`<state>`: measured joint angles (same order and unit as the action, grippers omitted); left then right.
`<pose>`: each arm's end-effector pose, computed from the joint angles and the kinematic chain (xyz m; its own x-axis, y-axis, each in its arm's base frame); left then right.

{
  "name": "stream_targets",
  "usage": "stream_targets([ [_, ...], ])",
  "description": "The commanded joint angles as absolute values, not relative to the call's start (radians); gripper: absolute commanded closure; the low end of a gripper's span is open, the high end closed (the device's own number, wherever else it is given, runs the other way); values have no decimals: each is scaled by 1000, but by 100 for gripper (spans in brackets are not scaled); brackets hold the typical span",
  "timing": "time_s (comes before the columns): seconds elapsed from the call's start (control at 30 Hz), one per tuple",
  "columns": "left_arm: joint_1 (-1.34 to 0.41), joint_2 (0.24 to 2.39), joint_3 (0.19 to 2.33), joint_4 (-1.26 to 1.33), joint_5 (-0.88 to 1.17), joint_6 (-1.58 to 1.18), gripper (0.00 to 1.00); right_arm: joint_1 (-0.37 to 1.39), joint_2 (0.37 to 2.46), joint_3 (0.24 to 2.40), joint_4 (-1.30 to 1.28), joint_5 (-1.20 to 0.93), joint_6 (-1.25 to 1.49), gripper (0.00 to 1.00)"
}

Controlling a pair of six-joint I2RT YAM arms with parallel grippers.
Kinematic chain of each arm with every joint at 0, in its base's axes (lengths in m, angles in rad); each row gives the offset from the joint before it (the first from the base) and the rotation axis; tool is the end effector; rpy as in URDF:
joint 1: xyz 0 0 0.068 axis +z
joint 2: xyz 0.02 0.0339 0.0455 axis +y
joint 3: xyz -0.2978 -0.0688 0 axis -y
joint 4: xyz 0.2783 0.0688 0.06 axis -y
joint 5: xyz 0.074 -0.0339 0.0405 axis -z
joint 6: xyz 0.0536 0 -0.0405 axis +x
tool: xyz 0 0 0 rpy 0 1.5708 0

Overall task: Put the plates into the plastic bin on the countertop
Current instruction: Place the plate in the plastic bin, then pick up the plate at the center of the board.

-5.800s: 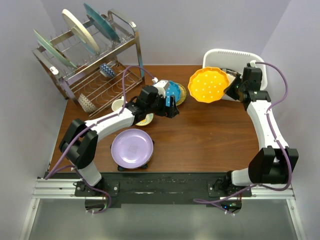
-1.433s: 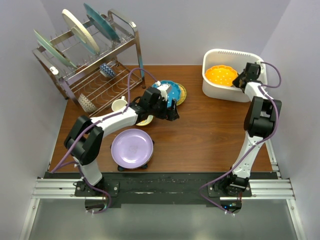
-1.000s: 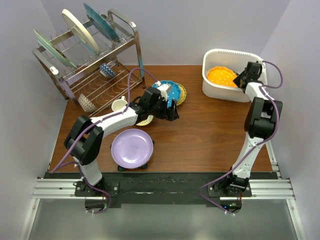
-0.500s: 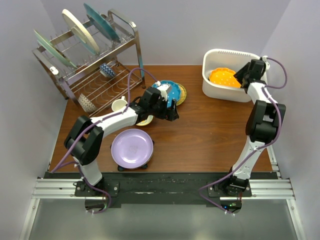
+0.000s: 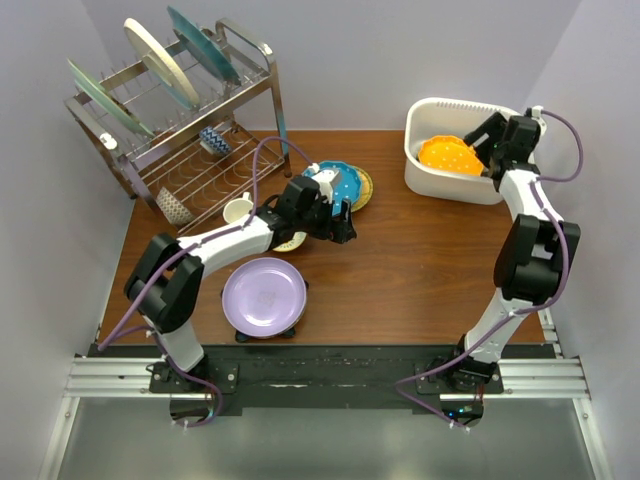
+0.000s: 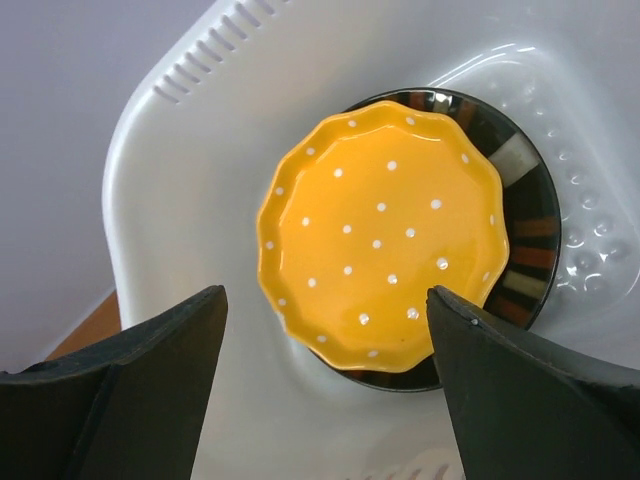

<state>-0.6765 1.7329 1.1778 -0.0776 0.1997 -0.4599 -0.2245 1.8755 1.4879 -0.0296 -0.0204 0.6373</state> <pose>0.3351 -0.2827 0.2369 -0.7409 0.0370 -0.6706 0.4570 0.7594 -0.4631 0.4939 -0.1117 0.2962 -0.1959 0.6549 -0.7298 0.3993 0.7330 0.5506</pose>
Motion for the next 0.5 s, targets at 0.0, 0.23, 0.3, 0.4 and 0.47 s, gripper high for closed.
stream_targets([
  [0.0,-675,1681,1166,-51,187,-446,4,-196,1804,1476,-3,-38,640,14],
  [0.23,-675,1666,1146,-48,178,-448,2,-129,1743,1417,31,-26,638,13],
  [0.3,-675,1666,1149,-54,176,-443,2,-111,1721,1397,37,-28,632,14],
  [0.4,-675,1664,1152,-71,169,-439,2,-71,1703,1378,34,-21,620,14],
  [0.47,-673,1664,1154,-80,160,-437,2,-49,1680,1362,40,-26,620,14],
])
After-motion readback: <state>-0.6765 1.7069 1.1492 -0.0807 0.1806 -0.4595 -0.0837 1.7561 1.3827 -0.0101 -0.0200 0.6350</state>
